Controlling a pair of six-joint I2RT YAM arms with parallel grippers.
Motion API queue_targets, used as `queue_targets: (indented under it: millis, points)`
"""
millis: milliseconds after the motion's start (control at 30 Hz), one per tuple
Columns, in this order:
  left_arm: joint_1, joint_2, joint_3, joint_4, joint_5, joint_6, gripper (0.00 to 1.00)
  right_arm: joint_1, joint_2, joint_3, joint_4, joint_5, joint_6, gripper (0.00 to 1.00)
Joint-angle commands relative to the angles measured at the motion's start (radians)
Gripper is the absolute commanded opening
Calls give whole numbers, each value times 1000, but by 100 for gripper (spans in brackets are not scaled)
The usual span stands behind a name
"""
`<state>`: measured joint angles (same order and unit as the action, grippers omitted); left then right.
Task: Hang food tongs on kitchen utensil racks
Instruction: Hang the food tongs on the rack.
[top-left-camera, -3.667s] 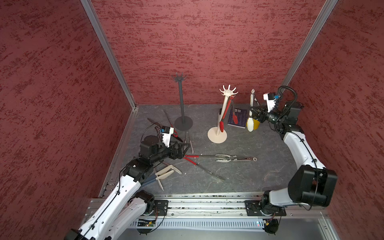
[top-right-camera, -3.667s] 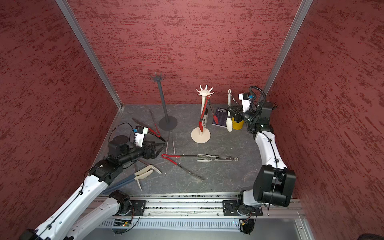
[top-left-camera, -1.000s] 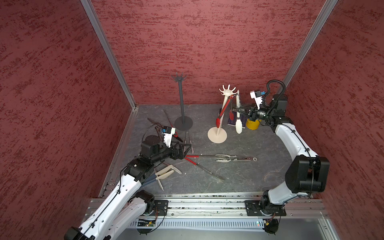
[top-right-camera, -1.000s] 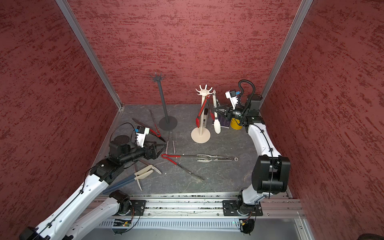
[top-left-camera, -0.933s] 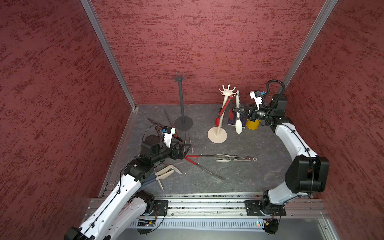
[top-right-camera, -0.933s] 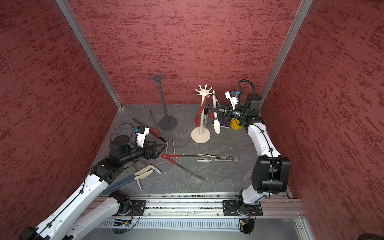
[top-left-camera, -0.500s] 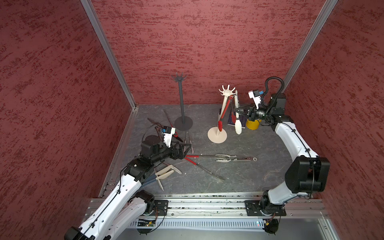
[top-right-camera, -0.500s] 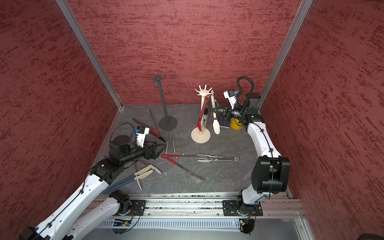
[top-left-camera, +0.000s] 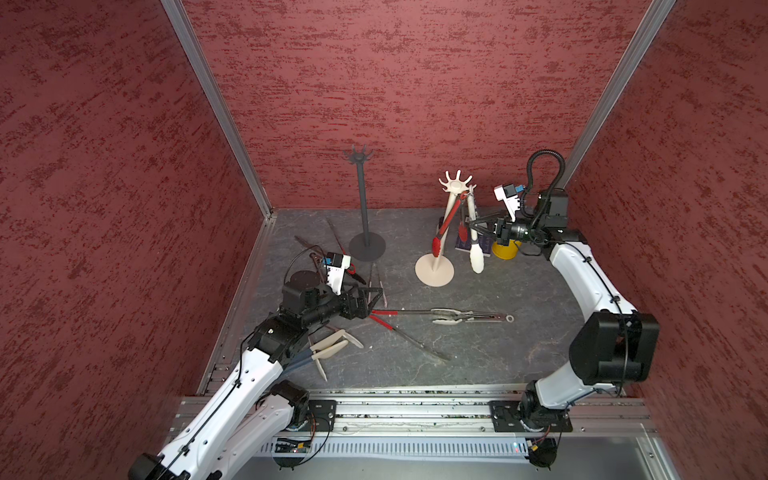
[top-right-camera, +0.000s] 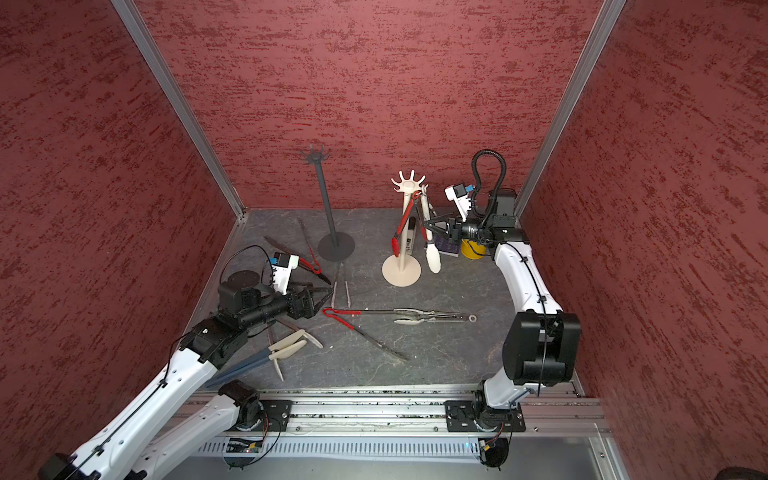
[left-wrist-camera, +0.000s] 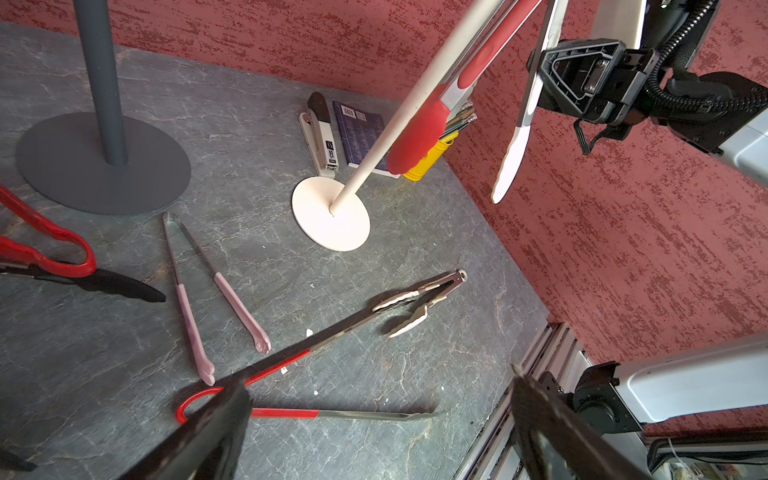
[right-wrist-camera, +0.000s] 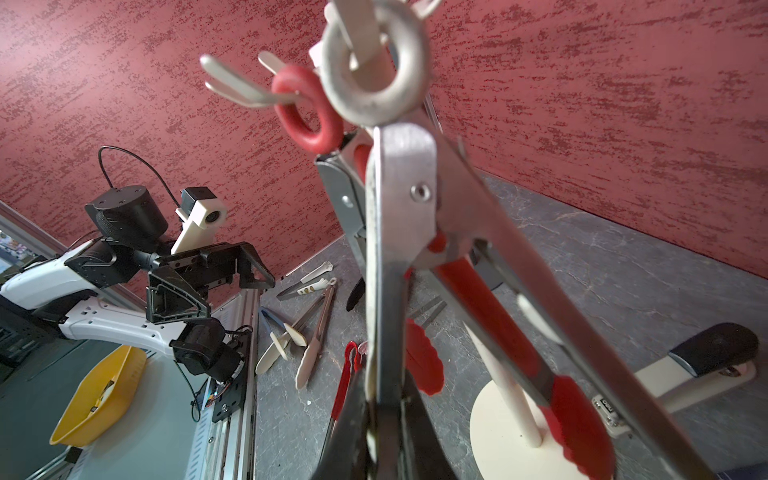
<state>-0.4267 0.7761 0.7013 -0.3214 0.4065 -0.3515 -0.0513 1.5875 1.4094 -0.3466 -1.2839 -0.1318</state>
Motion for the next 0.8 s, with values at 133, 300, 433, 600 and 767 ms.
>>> queue_targets:
  millis: [133, 300, 433, 600, 767]
  points:
    - [-3, -6, -7, 21, -8, -3, 100, 9, 4, 23, -16, 24, -12, 0]
    - [-3, -8, -8, 23, -8, -6, 100, 9, 2, 23, 32, 36, 30, 0]
    - [-3, -8, -10, 23, -9, -8, 100, 9, 7, 27, 59, 41, 64, 3]
    - [-3, -8, -10, 22, -11, -9, 100, 9, 4, 28, 78, 64, 81, 21]
    - [-3, -4, -3, 15, -15, -18, 100, 7, -15, 29, 131, 162, 124, 36]
